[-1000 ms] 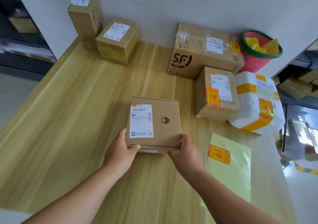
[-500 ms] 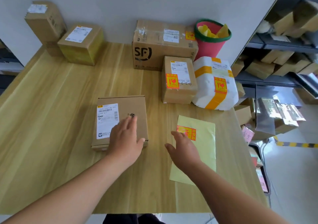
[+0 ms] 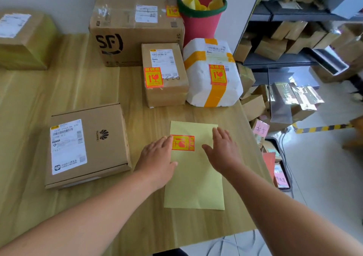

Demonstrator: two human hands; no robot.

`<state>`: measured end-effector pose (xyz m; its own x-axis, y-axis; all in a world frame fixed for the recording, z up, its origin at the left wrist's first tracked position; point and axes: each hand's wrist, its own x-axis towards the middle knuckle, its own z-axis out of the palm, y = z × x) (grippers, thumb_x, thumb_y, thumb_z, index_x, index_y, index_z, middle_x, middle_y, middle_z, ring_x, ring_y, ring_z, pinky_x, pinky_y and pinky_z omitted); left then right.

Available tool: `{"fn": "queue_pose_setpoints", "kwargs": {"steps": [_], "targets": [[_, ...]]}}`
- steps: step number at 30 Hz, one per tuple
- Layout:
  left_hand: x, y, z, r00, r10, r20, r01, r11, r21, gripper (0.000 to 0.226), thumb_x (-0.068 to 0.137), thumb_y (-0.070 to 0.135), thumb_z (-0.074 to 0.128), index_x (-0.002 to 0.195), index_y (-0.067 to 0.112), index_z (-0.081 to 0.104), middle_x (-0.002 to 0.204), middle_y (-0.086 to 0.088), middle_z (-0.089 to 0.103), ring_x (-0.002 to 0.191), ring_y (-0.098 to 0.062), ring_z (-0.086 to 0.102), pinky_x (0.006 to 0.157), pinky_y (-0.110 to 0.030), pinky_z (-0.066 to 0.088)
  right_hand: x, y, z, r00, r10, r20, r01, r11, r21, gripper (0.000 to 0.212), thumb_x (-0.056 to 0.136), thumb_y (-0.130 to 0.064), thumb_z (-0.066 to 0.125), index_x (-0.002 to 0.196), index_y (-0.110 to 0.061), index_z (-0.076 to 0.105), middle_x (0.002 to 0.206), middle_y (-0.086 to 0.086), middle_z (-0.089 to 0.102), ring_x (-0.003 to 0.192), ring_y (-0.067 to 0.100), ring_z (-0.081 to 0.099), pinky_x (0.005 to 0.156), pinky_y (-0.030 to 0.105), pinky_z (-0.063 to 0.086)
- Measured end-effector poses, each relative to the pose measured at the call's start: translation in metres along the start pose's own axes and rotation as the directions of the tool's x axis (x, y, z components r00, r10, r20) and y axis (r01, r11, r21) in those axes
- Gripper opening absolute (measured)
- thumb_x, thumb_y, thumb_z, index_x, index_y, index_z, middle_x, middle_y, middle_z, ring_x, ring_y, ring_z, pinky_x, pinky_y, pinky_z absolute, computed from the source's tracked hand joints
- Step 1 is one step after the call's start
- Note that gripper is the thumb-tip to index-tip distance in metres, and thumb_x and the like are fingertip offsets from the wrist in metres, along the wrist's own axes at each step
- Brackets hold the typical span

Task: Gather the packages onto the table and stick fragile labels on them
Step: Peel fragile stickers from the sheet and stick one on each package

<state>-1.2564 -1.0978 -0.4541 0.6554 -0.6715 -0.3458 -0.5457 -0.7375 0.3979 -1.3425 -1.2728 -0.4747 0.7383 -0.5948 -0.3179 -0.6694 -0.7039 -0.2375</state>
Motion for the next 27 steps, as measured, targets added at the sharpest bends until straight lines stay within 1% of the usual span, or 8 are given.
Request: {"fn": "queue_pose_setpoints", "kwargs": {"steps": [5,8,12,15,18,20,23,27], "targets": [[0.009,-0.004,0.013,0.999,-0.034,0.022,0.034,0.999,-0.002,0.077,0.094,0.036,0.051,0.152,0.019,0.003,0.16,0.001,0.01,0.146,-0.016,0.01,0.117,-0.032,0.007,0.02,0.008,0.01,0.999,-0.005,0.047,0.006,1.0,-0.024,0.071,0.098,-0.046,0.039,0.154,-0.015,0.007,0.162,0.0,0.004,0.148,0.021,-0.003,0.119,0.038,0.006],[0.009,-0.007,0.014,0.998,-0.057,0.02,0.057,0.998,-0.017,0.077,0.092,0.036,0.053,0.151,0.018,0.006,0.159,0.002,0.013,0.145,-0.016,0.013,0.118,-0.032,0.011,0.017,0.01,0.023,0.999,-0.018,0.027,0.018,1.0,-0.017,0.068,0.097,-0.041,0.045,0.153,-0.017,0.014,0.162,0.0,0.007,0.149,0.021,-0.001,0.118,0.037,0.006],[0.004,-0.007,0.01,0.996,-0.091,0.02,0.092,0.994,-0.055,0.077,0.092,0.033,0.055,0.151,0.017,0.009,0.157,0.0,0.019,0.144,-0.017,0.019,0.117,-0.031,0.016,0.003,0.007,0.037,0.994,-0.043,-0.098,0.051,0.995,0.088,0.05,0.097,-0.028,0.05,0.145,-0.018,0.039,0.154,0.0,0.034,0.146,0.021,0.018,0.117,0.034,0.016],[-0.001,-0.005,0.004,0.986,-0.165,0.037,0.169,0.973,-0.155,0.076,0.091,0.033,0.057,0.151,0.017,0.013,0.155,-0.002,0.026,0.141,-0.021,0.026,0.113,-0.033,0.024,-0.002,0.003,0.031,0.983,-0.002,-0.183,0.043,0.974,0.224,0.033,0.094,-0.022,0.054,0.125,-0.016,0.062,0.129,0.004,0.061,0.125,0.026,0.05,0.102,0.032,0.037],[-0.004,-0.005,-0.001,0.948,-0.298,0.115,0.319,0.892,-0.319,0.079,0.09,0.034,0.059,0.151,0.022,0.011,0.155,-0.002,0.025,0.139,-0.024,0.03,0.11,-0.037,0.031,-0.008,-0.006,0.014,0.988,0.094,-0.125,-0.04,0.926,0.375,0.025,0.095,-0.026,0.05,0.114,-0.025,0.067,0.105,-0.001,0.068,0.097,0.023,0.061,0.077,0.028,0.045],[-0.005,-0.006,-0.005,0.915,-0.354,0.192,0.402,0.784,-0.473,0.082,0.088,0.03,0.063,0.151,0.023,0.011,0.154,-0.002,0.029,0.137,-0.026,0.035,0.107,-0.039,0.033,-0.013,-0.011,0.003,0.992,0.109,-0.07,-0.063,0.877,0.476,0.021,0.096,-0.028,0.049,0.106,-0.028,0.068,0.087,-0.006,0.067,0.081,0.018,0.061,0.067,0.027,0.044],[-0.008,-0.003,-0.014,0.884,-0.376,0.278,0.462,0.614,-0.64,0.082,0.087,0.022,0.066,0.151,0.018,0.014,0.149,-0.006,0.036,0.132,-0.026,0.039,0.102,-0.036,0.033,-0.021,-0.018,-0.01,0.993,0.117,-0.009,-0.087,0.788,0.61,0.018,0.095,-0.028,0.053,0.101,-0.026,0.07,0.079,-0.007,0.067,0.073,0.016,0.061,0.067,0.03,0.049],[-0.016,0.003,-0.028,0.885,-0.371,0.282,0.455,0.562,-0.691,0.072,0.088,0.019,0.064,0.149,0.015,0.024,0.143,-0.008,0.042,0.112,-0.022,0.046,0.084,-0.029,0.032,-0.032,-0.027,-0.029,0.993,0.112,0.028,-0.1,0.71,0.697,0.015,0.093,-0.026,0.056,0.093,-0.025,0.071,0.081,-0.003,0.071,0.077,0.021,0.067,0.073,0.038,0.056]]}}
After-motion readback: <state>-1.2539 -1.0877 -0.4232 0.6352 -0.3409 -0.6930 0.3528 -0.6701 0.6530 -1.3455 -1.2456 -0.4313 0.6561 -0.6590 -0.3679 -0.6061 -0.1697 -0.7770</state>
